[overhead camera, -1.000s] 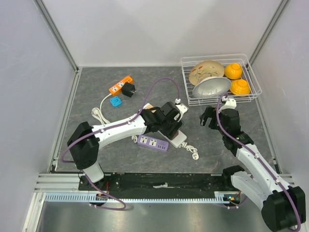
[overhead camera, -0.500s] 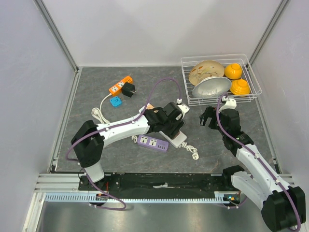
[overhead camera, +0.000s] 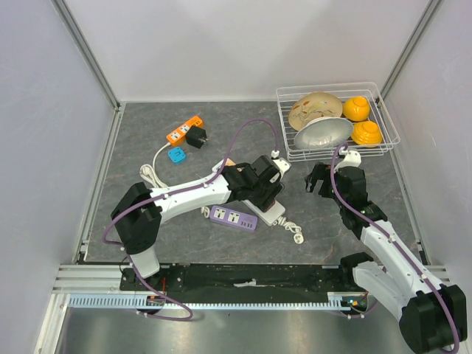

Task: Insert the plug

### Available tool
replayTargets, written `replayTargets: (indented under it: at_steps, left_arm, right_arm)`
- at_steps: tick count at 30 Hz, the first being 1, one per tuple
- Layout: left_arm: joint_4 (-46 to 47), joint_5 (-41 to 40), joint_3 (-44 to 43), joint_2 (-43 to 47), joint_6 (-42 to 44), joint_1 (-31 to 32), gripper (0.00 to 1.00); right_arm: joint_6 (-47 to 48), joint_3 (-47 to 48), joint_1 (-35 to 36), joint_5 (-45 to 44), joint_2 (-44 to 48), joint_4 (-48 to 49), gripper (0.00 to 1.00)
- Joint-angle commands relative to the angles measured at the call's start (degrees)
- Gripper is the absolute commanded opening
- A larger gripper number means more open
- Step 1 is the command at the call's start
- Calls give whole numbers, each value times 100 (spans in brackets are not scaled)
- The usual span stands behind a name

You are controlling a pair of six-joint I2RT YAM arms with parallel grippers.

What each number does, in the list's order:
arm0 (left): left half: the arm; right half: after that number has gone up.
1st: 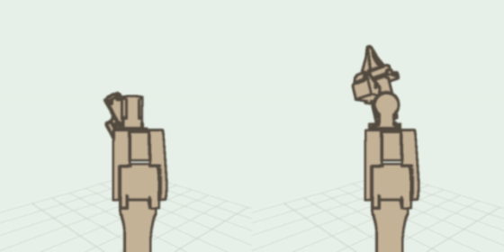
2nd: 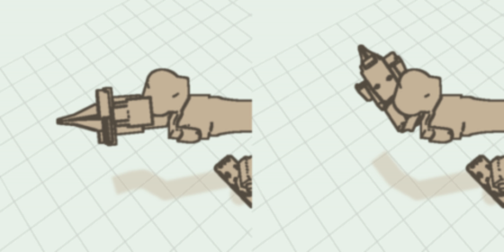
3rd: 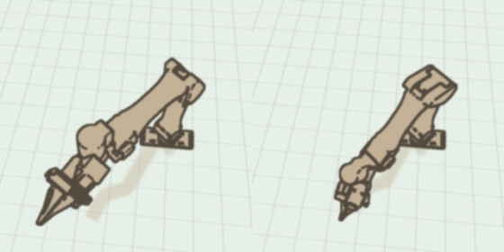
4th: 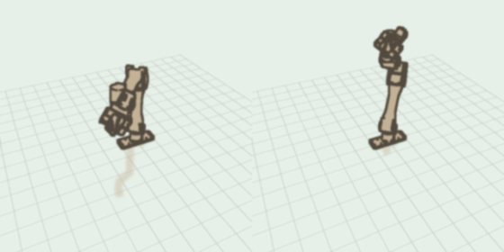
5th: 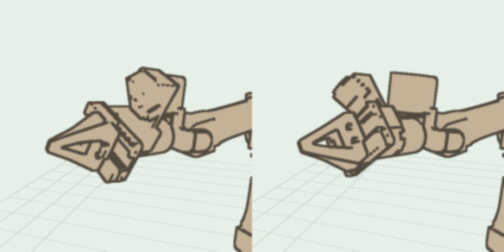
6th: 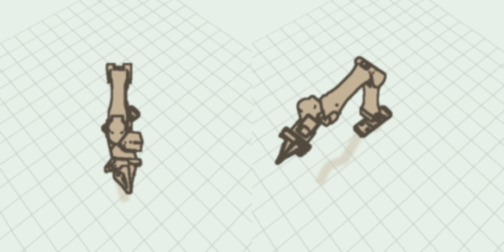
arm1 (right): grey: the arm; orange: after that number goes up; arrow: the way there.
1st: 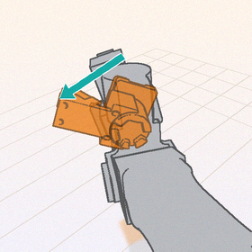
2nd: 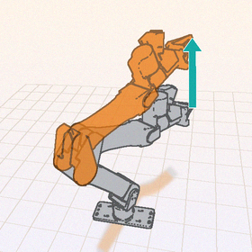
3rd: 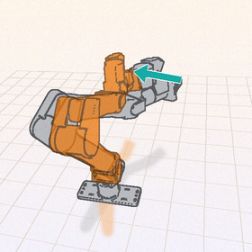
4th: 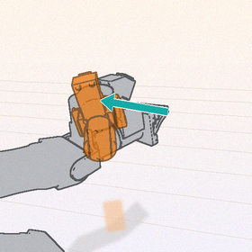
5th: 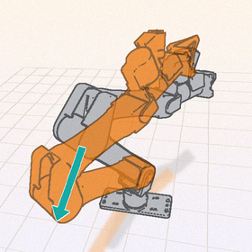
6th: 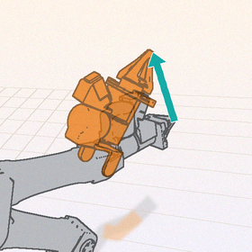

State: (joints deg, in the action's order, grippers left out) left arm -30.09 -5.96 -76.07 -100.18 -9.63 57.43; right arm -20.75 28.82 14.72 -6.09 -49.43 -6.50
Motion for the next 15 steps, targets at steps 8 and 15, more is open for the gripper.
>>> replayTargets:
  at_steps: [8,15]
  left_arm:
    - [-569,-195,-232,34,-241,102,2]
    - [-595,-152,-250,-28,-259,111,2]
  right_arm:
    - [63,-25,-22,55,126,220,98]
    - [63,-34,-22,81,153,220,98]
